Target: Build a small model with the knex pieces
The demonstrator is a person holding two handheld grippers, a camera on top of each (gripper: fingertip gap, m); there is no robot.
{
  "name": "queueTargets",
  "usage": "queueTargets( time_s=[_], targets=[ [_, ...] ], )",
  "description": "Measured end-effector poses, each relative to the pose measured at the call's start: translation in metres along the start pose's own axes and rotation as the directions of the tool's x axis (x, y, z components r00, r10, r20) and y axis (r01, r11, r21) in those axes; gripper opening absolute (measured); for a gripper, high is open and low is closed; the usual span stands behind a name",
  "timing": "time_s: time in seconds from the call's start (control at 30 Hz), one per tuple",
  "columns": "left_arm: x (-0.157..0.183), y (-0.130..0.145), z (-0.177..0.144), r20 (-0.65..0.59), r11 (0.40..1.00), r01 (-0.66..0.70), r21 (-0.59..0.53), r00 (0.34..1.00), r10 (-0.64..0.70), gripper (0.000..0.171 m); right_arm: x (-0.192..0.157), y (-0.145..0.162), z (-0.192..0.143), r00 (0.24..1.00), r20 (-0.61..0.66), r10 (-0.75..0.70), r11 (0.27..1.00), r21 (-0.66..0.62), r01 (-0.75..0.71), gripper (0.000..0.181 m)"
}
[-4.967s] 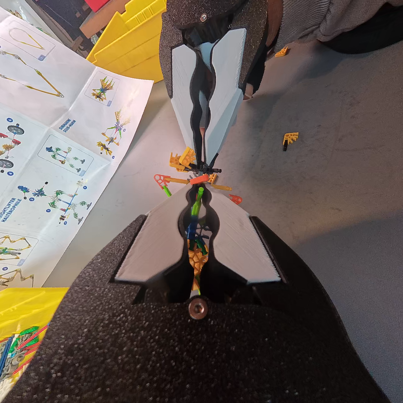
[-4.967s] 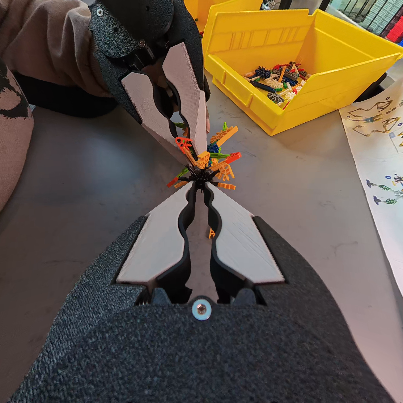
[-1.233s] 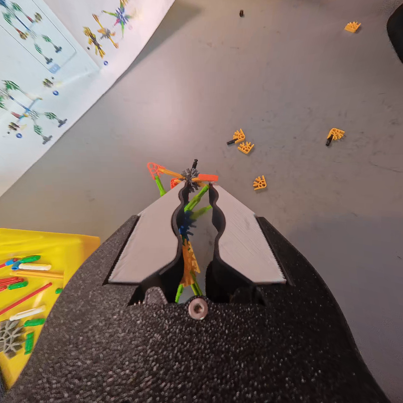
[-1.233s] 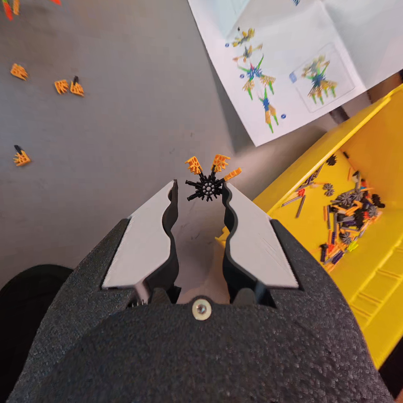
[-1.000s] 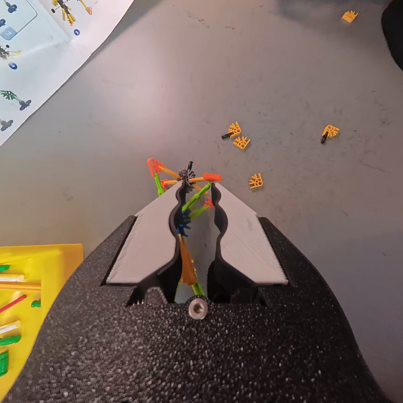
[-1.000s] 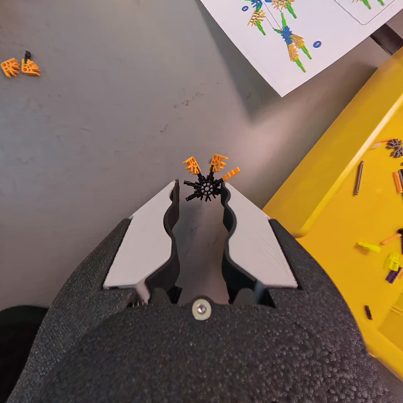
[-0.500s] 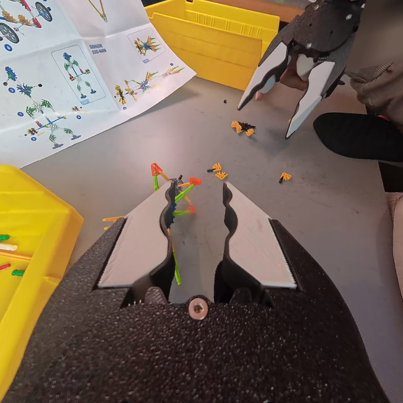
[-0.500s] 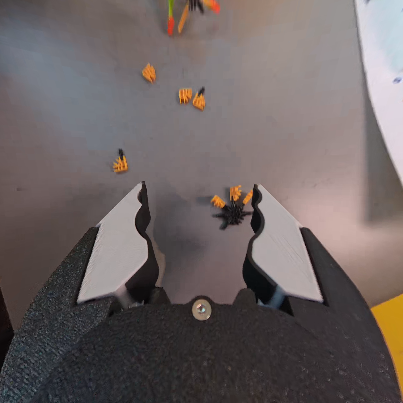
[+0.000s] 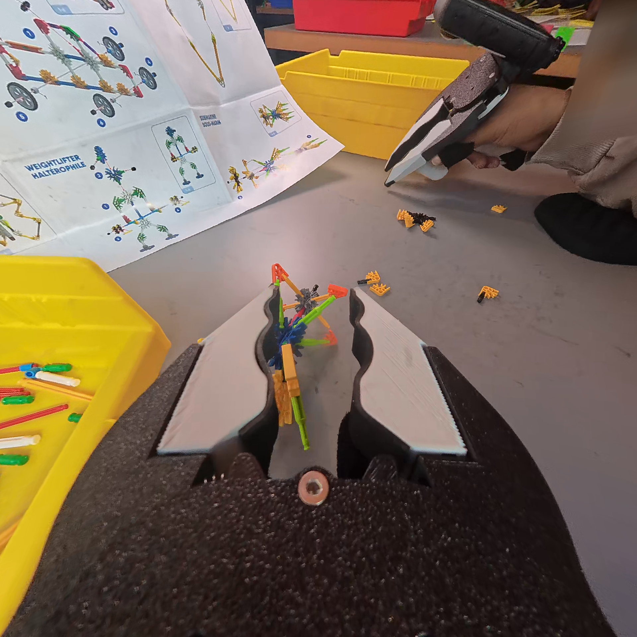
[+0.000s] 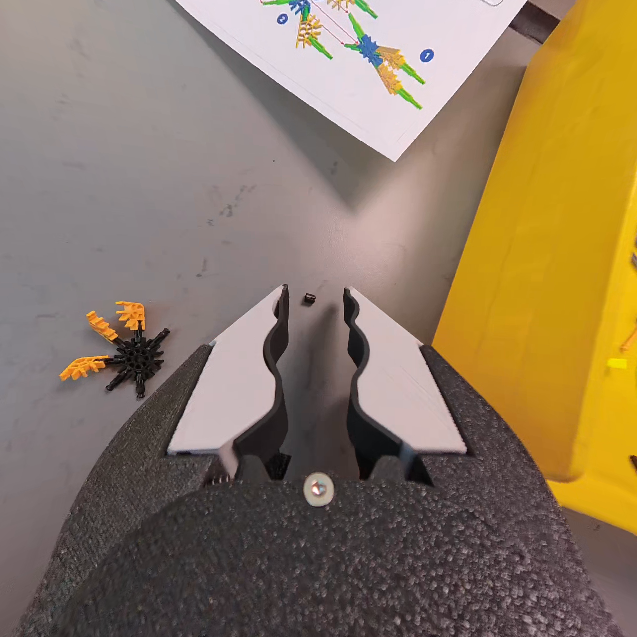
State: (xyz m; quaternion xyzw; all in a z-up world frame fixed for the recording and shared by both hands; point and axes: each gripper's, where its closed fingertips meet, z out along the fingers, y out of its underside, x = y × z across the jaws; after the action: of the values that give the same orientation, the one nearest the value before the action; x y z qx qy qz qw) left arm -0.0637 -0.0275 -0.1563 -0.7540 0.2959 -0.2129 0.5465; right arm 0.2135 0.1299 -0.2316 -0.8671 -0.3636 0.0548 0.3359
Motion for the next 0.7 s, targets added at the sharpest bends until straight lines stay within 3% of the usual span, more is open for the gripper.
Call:
queueTargets(
  time_s=[0.1, 0.23, 0.37, 0.57, 0.7],
  targets=[
    [-0.001, -0.004, -0.002, 0.004, 1.0, -0.003, 0.027, 1.0, 0.003, 0.038, -0.005, 0.002, 0.006, 0.999, 0.025, 0.031, 0.999, 0.009, -0.031, 0.024],
    [-0.005, -0.007, -0.004, 0.005, 0.998, 0.009, 0.067, 1.0, -0.01, 0.035, -0.015, 0.004, 0.005, 0.992, 0.108, 0.063, 0.998, -0.017, -0.061, 0.0],
    [-0.011, -0.009, -0.008, 0.023, 0.996, 0.001, 0.092, 1.0, -0.003, 0.035, -0.012, 0.006, 0.002, 0.988, 0.129, 0.08, 0.997, -0.01, -0.079, 0.0],
    [-0.012, -0.012, -0.007, 0.036, 0.993, -0.012, 0.114, 0.999, 0.008, 0.037, -0.013, -0.005, -0.022, 0.968, 0.216, 0.124, 0.983, 0.105, -0.15, 0.0],
    [-0.011, -0.012, -0.006, 0.037, 0.994, 0.008, 0.114, 0.999, -0.012, 0.041, -0.017, 0.008, -0.015, 0.973, 0.214, 0.086, 0.993, 0.061, -0.101, 0.022]
  ],
)
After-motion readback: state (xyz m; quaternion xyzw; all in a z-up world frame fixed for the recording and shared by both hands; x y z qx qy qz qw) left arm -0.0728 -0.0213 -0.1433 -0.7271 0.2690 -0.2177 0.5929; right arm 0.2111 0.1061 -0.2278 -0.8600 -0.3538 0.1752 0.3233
